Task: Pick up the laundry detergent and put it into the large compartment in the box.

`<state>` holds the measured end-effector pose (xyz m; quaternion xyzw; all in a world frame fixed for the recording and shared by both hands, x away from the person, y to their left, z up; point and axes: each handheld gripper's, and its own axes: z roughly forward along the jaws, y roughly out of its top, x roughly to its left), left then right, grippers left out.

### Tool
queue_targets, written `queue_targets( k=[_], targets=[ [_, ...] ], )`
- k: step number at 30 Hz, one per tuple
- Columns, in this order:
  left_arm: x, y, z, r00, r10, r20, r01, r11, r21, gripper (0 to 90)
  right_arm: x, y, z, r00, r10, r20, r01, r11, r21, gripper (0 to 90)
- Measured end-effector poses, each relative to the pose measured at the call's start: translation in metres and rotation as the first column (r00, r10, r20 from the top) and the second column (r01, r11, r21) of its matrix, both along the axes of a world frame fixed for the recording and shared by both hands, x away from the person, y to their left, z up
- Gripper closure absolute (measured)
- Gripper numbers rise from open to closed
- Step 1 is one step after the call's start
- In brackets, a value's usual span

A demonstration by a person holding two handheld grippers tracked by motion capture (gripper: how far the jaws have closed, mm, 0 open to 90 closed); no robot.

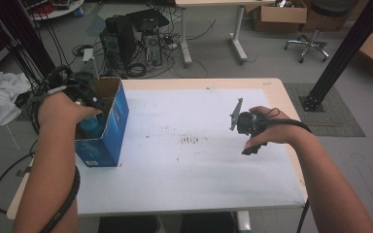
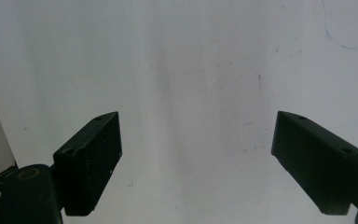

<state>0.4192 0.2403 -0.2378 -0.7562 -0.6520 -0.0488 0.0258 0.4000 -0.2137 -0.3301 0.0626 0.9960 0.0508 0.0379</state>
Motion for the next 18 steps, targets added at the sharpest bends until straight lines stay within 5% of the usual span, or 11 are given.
queue_targets(
  k=[18],
  targets=[
    [-0.008,-0.006,0.016,0.9985,-0.051,0.019,0.051,0.9986,0.016,7.2,-0.003,0.003,0.005,1.0,0.005,0.007,-0.005,1.0,-0.013,16.2]
  ],
)
